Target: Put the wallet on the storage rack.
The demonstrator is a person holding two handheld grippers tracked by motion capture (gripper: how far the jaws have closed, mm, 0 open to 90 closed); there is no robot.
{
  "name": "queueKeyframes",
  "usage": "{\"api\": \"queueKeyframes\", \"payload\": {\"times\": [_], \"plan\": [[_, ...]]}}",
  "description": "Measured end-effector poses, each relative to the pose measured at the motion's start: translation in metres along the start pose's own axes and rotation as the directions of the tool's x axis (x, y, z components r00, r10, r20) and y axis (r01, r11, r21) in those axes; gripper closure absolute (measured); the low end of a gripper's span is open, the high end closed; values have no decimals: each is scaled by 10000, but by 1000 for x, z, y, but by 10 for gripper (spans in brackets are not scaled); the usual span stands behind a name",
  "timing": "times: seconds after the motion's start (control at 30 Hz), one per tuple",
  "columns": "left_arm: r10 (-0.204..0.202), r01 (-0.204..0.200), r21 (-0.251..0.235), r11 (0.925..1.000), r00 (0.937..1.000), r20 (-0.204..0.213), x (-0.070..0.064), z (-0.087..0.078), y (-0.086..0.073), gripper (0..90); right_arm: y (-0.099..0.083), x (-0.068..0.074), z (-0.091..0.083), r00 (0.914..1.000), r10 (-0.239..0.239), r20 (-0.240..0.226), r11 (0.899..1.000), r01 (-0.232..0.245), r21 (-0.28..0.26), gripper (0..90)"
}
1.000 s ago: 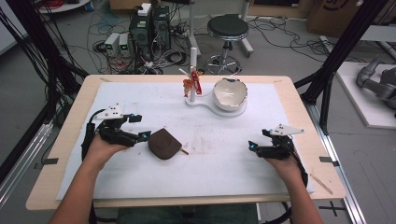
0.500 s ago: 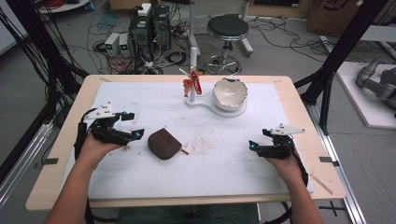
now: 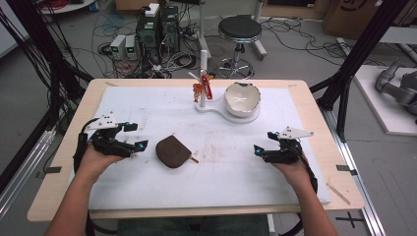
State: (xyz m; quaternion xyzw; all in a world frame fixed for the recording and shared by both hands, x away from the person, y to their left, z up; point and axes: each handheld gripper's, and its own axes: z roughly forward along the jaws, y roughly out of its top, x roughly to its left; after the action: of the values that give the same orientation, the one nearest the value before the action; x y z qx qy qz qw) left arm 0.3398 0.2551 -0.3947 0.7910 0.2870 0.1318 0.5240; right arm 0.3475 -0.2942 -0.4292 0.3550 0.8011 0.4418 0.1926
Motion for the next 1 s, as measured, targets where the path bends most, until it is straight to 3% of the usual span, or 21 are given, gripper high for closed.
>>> {"api": "queueKeyframes", "payload": {"times": [0.37,0.63,0.83,1.0], "plan": [[-214,212,-47,9998,9994,-269,2,-19,-16,166,23,22,26,9941,-652,-872,9979,645,-102,193],[-419,417,-51,9991,9983,-405,2,-30,-26,166,35,40,44,9832,-1058,-1485,9943,1061,-54,193],[-511,513,23,9987,9977,-450,0,-36,-31,166,43,59,63,9677,-1403,-2095,9893,1456,102,193],[-557,562,93,9984,9971,-517,-3,-39,-35,166,50,80,83,9477,-1792,-2643,9811,1921,234,192]]}}
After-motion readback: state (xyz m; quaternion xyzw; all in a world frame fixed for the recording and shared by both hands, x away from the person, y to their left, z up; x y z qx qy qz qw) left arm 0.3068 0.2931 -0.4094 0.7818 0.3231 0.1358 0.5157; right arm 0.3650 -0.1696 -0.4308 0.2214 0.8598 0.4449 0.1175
